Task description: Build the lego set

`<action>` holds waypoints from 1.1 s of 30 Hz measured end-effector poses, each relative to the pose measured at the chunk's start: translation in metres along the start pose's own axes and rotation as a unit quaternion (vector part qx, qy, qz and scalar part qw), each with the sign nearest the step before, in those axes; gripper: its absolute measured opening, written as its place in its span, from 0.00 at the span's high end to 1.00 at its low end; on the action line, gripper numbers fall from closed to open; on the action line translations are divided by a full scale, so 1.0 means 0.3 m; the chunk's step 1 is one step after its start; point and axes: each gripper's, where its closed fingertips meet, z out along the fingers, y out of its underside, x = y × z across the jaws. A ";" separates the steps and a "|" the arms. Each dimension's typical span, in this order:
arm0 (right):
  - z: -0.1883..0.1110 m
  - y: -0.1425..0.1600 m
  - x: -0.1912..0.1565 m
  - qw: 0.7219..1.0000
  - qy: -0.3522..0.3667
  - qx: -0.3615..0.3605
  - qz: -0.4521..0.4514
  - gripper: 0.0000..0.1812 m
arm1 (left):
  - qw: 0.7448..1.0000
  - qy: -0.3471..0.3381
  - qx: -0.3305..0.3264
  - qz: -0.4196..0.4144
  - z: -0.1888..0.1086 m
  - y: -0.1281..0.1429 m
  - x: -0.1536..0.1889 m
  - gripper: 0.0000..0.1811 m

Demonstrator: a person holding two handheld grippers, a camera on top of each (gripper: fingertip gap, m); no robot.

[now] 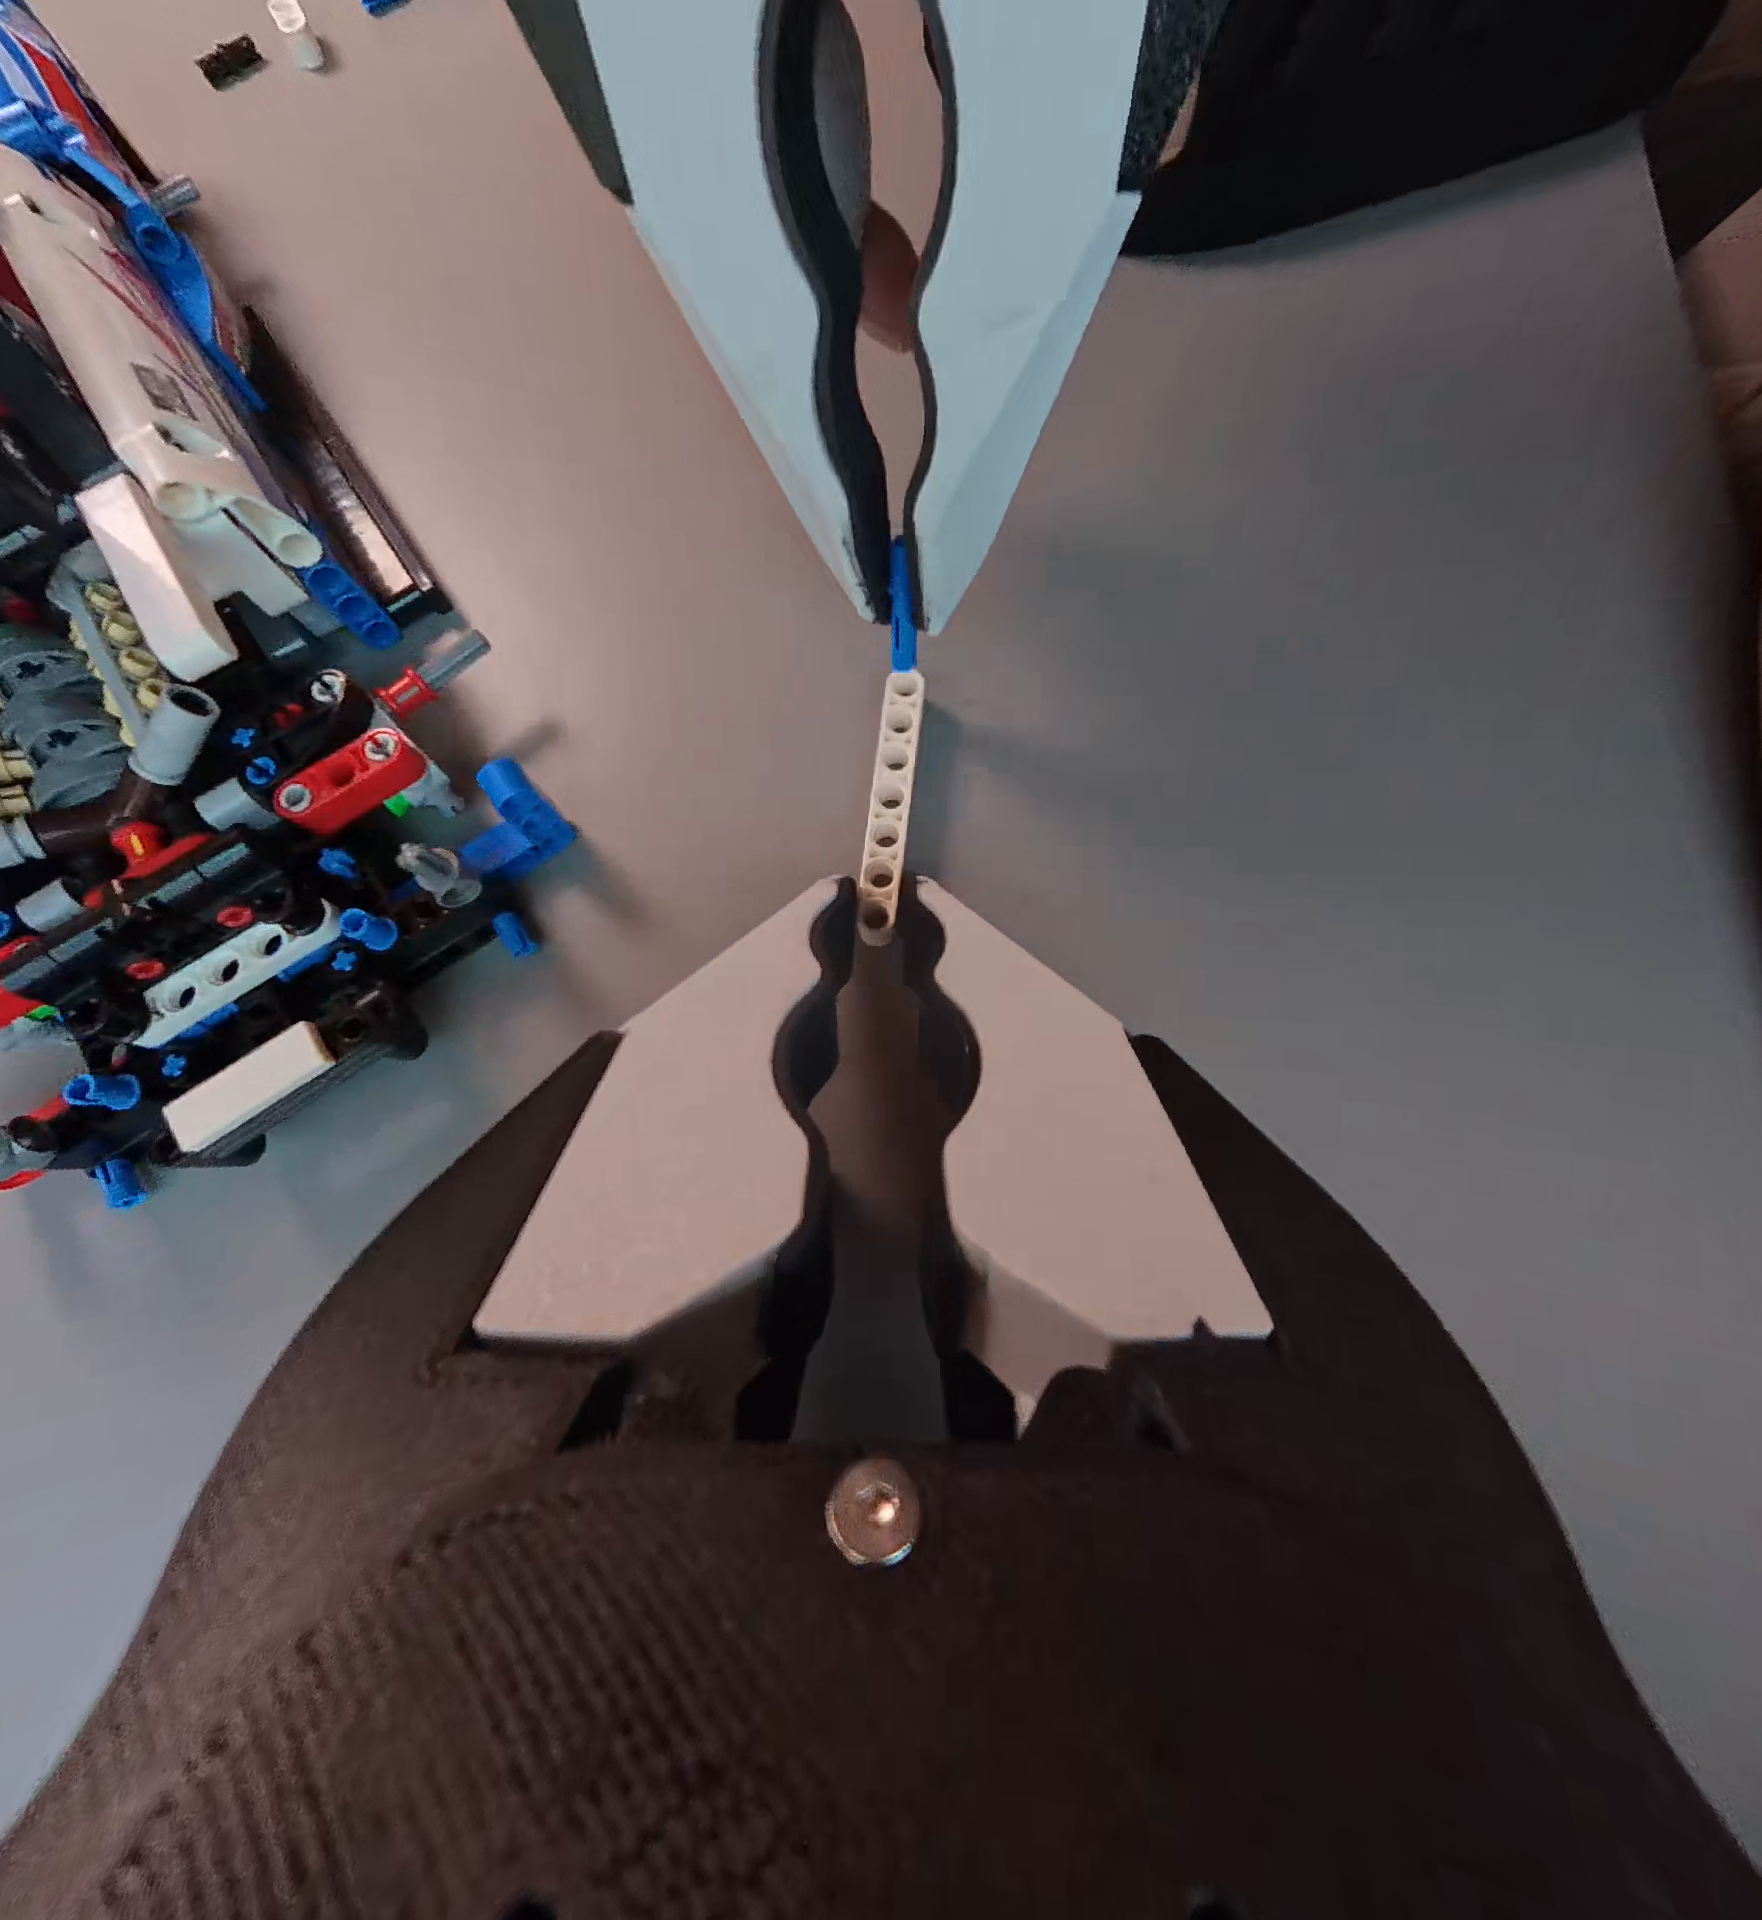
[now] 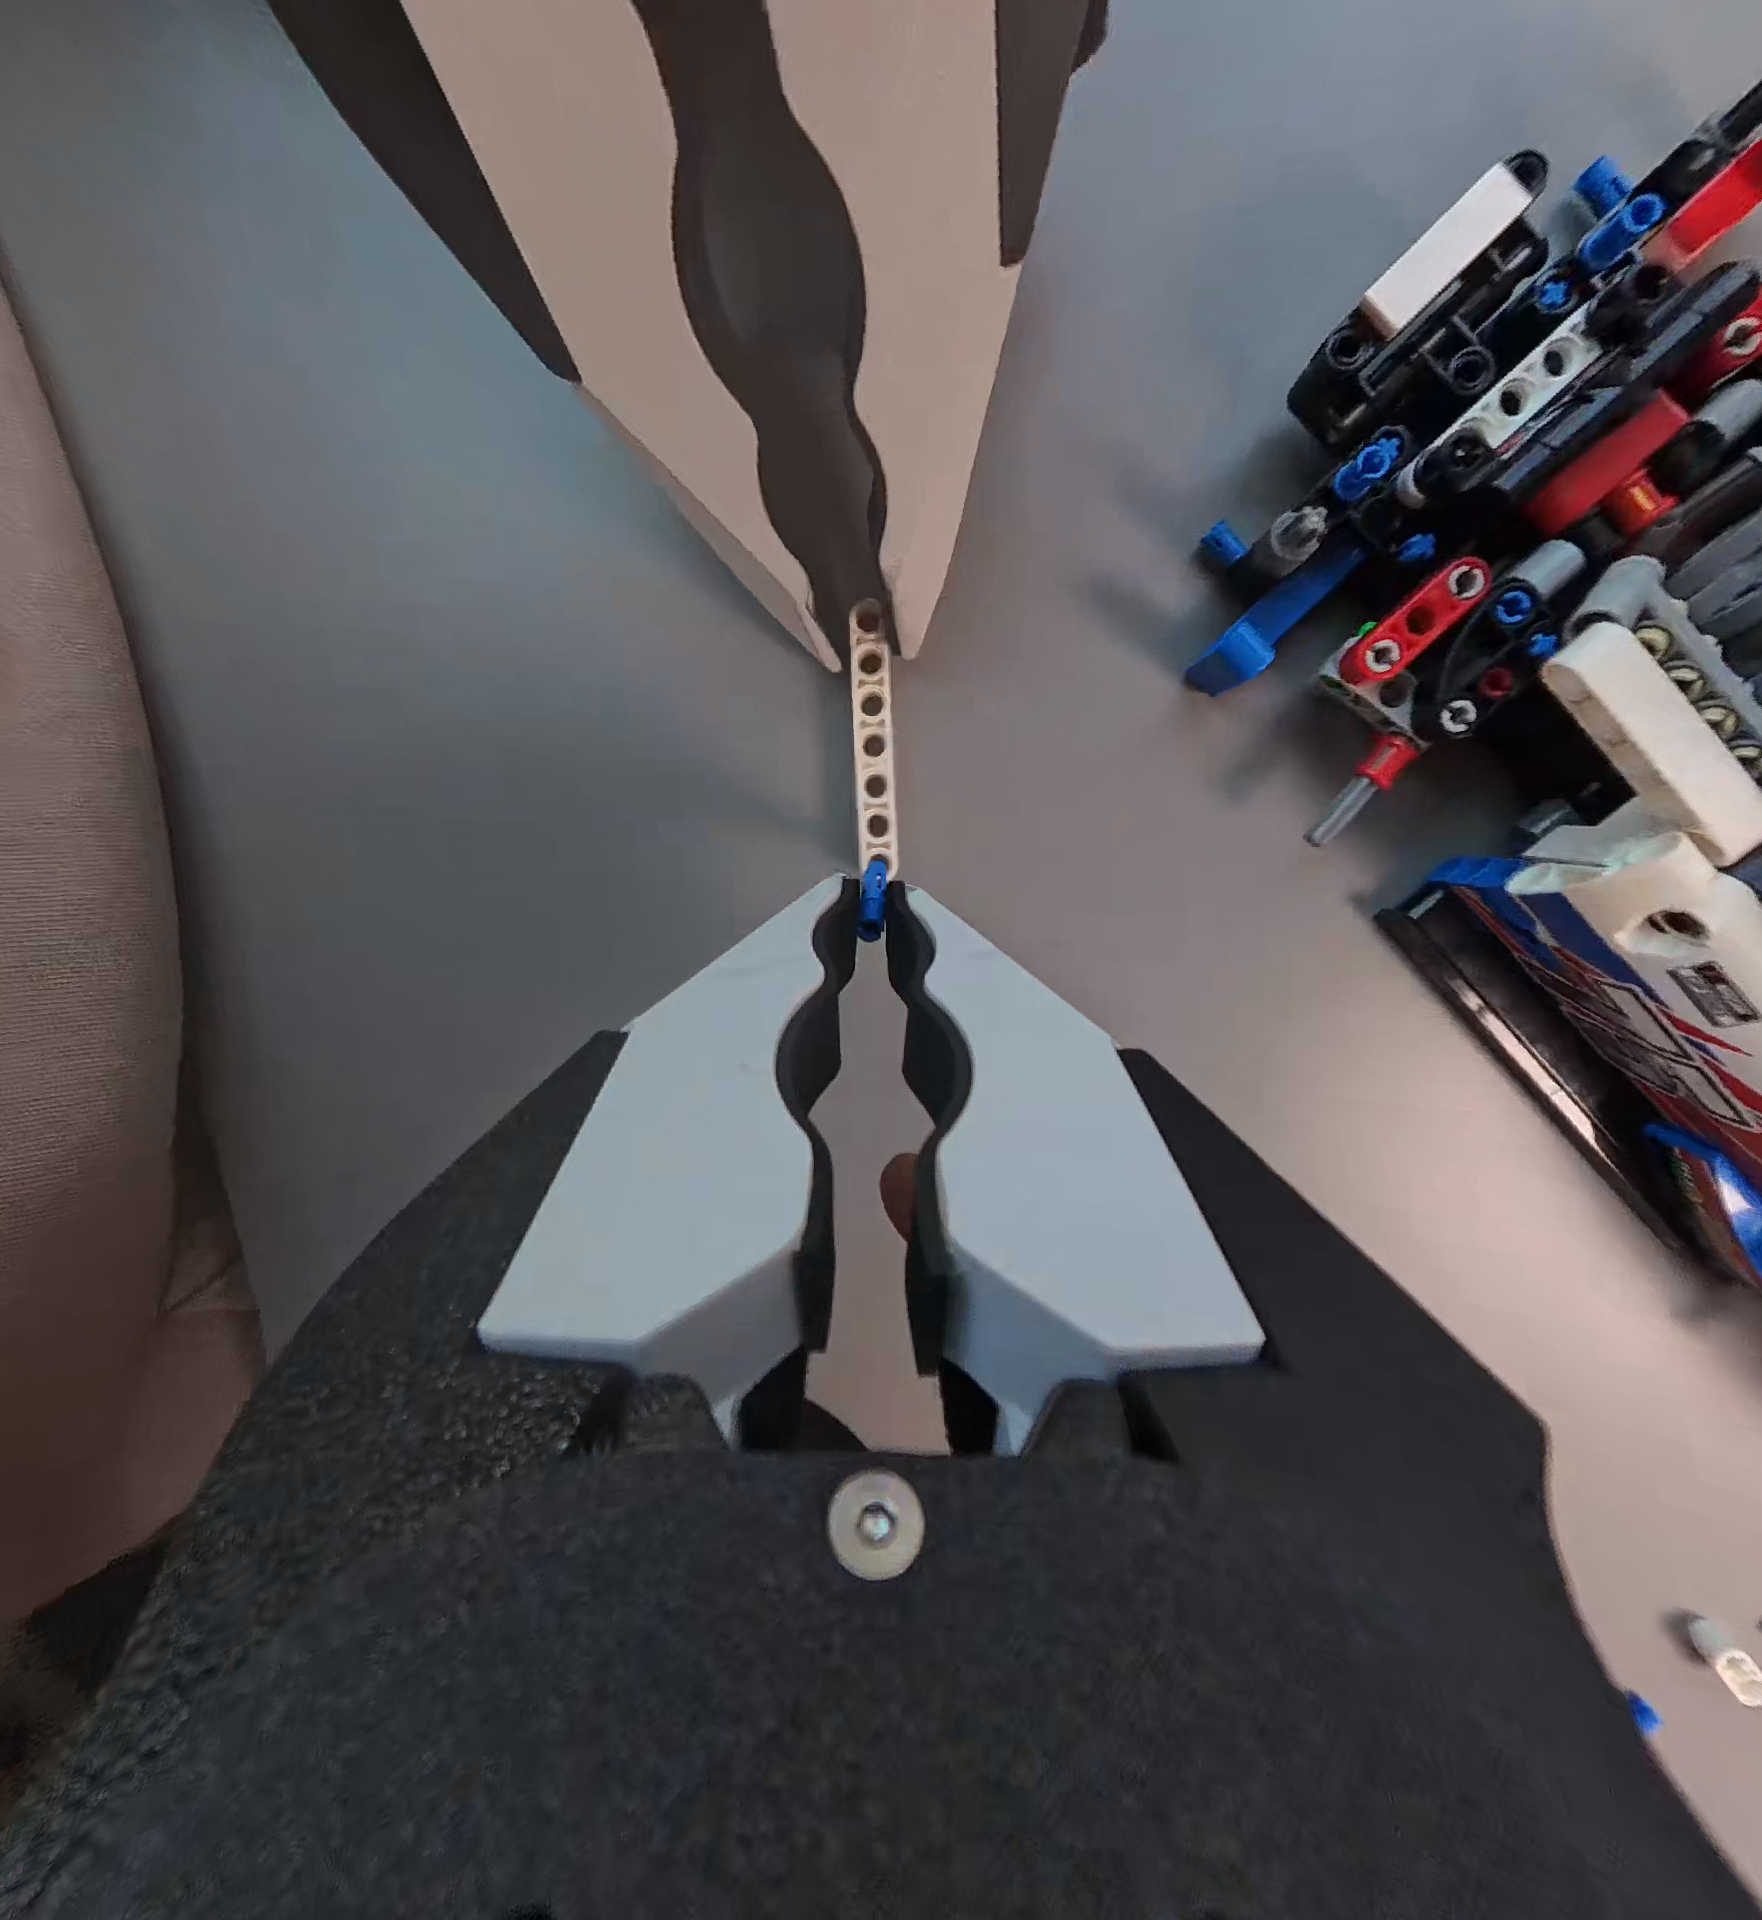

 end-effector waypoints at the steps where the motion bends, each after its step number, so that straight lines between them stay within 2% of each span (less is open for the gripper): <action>1: 0.006 0.006 -0.001 1.000 -0.002 -0.013 -0.001 0.98 | 1.000 -0.003 -0.001 0.002 0.001 0.000 -0.001 0.97; 23: 0.018 0.002 0.015 0.993 0.006 -0.118 -0.013 0.98 | 1.000 -0.004 0.003 0.002 0.003 -0.003 0.002 0.97; 33: 0.025 -0.008 0.013 0.995 0.011 -0.089 -0.042 0.98 | 1.000 -0.002 0.008 -0.008 0.004 -0.003 0.006 0.97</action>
